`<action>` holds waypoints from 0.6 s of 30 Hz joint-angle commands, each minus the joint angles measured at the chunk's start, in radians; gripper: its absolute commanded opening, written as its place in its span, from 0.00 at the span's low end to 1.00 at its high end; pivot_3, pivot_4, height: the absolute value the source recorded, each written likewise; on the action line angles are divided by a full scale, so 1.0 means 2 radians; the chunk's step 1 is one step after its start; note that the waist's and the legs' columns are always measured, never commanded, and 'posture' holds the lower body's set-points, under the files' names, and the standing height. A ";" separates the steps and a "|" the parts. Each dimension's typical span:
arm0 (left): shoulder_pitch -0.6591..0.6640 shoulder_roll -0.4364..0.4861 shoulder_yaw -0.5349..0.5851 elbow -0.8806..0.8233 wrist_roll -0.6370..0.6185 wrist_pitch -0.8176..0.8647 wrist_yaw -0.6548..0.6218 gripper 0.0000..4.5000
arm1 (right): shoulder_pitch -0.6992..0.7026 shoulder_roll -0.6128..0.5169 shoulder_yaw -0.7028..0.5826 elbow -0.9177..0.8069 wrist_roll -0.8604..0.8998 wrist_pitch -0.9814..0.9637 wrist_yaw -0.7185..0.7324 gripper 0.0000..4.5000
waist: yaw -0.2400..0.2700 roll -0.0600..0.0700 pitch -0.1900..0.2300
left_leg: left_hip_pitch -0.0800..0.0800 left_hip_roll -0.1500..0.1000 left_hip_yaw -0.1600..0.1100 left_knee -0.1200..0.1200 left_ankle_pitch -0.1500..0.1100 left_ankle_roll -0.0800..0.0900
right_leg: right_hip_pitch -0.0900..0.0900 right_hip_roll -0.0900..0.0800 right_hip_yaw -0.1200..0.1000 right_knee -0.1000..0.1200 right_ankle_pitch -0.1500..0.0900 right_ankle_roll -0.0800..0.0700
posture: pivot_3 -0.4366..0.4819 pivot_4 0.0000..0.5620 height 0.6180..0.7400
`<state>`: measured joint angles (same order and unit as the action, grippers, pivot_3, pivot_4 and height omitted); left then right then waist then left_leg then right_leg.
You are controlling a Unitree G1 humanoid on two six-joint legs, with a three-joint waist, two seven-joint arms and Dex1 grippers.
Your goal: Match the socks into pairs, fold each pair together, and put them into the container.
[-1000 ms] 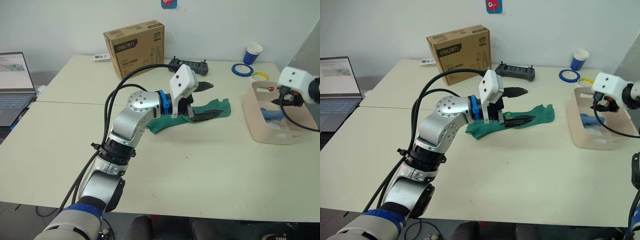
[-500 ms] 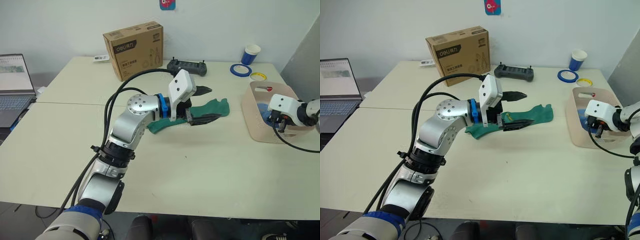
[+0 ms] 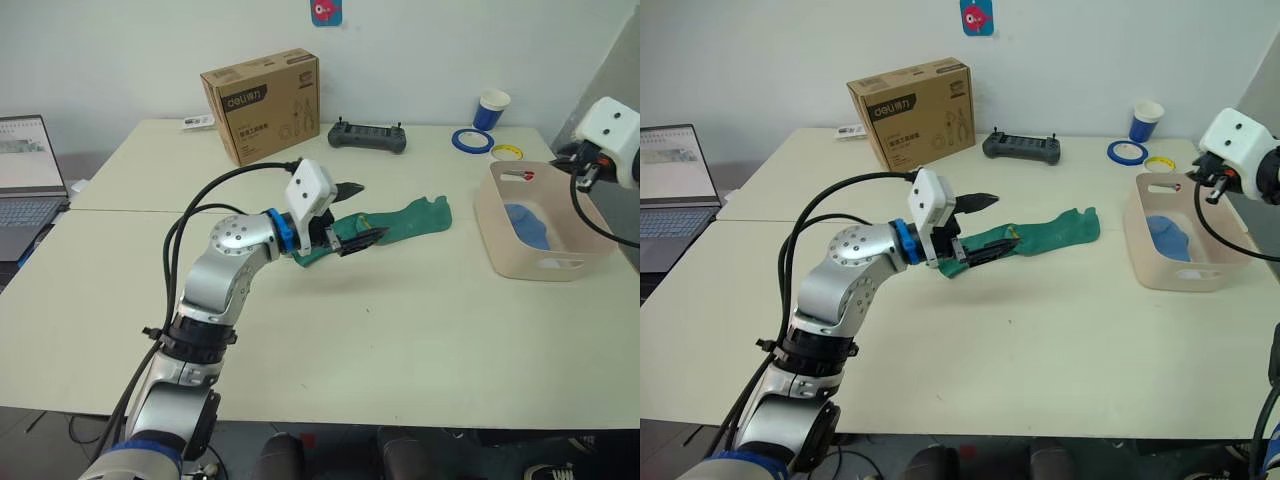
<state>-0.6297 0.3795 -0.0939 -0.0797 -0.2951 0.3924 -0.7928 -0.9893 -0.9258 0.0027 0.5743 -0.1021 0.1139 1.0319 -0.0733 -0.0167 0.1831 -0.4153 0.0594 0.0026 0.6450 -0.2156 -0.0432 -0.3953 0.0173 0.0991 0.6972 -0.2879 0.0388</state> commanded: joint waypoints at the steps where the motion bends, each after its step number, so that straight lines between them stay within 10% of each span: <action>1: 0.063 0.016 0.025 -0.045 0.024 -0.009 0.045 1.00 | 0.105 0.085 -0.054 -0.203 0.069 0.095 -0.085 0.51 | 0.000 0.000 0.000 | 0.000 0.000 0.000 0.000 0.000 0.000 | 0.000 0.000 0.000 0.000 0.000 0.000 | 0.48 0.27 1.00; 7: 0.187 0.003 0.059 -0.093 0.039 -0.017 0.125 1.00 | 0.313 0.227 -0.075 -0.420 0.070 0.173 -0.225 0.98 | 0.019 0.000 0.000 | -0.002 0.000 -0.001 0.000 0.000 0.000 | -0.001 0.000 -0.003 0.001 0.000 0.000 | 0.48 0.27 1.00; 18: 0.343 -0.083 0.103 -0.106 0.064 -0.087 0.258 1.00 | 0.502 0.324 -0.031 -0.476 0.036 0.091 -0.338 0.99 | 0.019 -0.001 -0.001 | 0.000 0.000 0.001 -0.001 0.000 0.000 | 0.002 -0.001 -0.001 -0.005 -0.001 0.003 | 0.48 0.27 1.00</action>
<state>0.0632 0.2244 0.0969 -0.2593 -0.1691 0.2352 -0.3184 0.0215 -0.2801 -0.0905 -0.3593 -0.0172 0.3531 0.3716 -0.0359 -0.0186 0.1811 -0.4144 0.0603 0.0036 0.6439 -0.2159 -0.0439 -0.3905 0.0161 0.0970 0.6877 -0.2892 0.0439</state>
